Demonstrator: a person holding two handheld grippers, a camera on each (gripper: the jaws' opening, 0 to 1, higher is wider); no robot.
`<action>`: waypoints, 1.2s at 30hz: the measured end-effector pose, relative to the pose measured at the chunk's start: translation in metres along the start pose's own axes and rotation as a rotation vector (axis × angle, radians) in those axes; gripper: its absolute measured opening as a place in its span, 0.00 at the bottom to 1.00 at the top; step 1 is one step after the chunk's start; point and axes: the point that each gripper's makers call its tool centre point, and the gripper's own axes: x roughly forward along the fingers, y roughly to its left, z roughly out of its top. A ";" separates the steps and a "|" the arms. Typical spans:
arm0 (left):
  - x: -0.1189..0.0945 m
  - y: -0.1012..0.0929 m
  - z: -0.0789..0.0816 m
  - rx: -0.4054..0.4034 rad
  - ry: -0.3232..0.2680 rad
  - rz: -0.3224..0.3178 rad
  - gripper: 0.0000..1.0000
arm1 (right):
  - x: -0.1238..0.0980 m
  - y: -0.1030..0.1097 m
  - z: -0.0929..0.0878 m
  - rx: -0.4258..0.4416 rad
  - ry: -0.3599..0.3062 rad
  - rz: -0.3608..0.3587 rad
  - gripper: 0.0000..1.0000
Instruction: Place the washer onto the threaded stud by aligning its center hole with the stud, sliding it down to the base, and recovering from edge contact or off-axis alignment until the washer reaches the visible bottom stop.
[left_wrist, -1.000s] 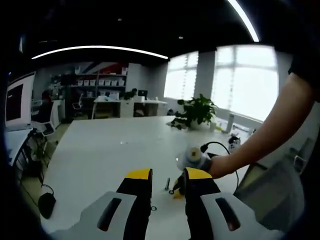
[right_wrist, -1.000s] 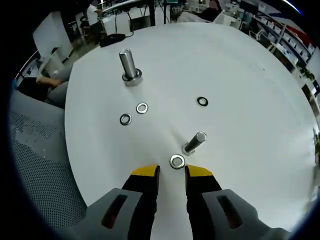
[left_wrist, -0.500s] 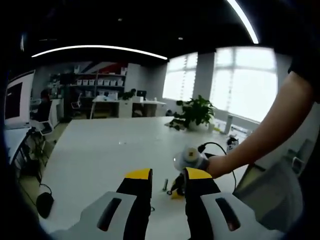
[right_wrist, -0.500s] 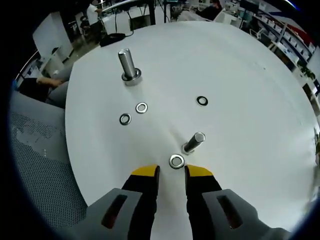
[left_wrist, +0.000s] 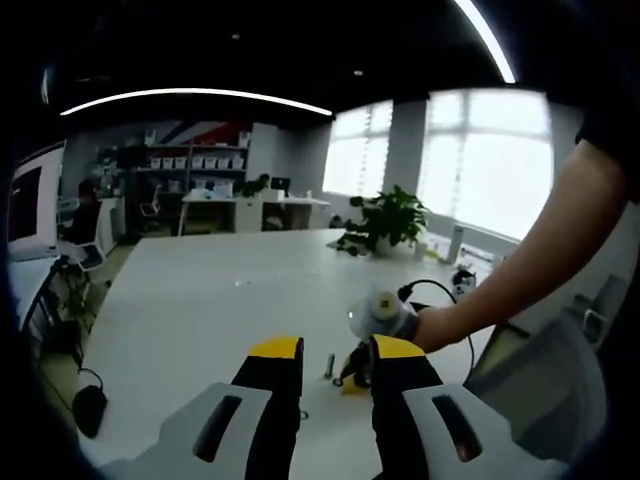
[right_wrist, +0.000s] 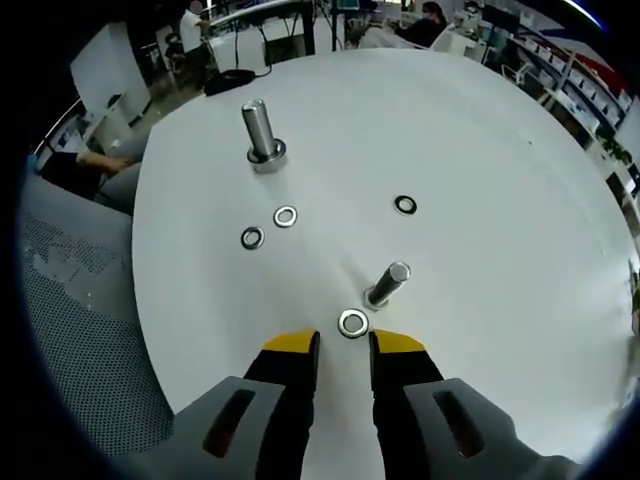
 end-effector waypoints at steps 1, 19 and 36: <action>0.000 0.000 -0.001 0.000 0.003 0.001 0.24 | 0.000 0.000 0.000 0.001 -0.004 -0.001 0.23; 0.001 0.000 -0.007 -0.007 0.027 -0.001 0.24 | -0.002 0.002 -0.001 0.036 -0.011 -0.005 0.22; 0.001 0.004 -0.009 -0.015 0.039 0.011 0.24 | 0.002 -0.001 0.006 0.068 -0.008 -0.045 0.19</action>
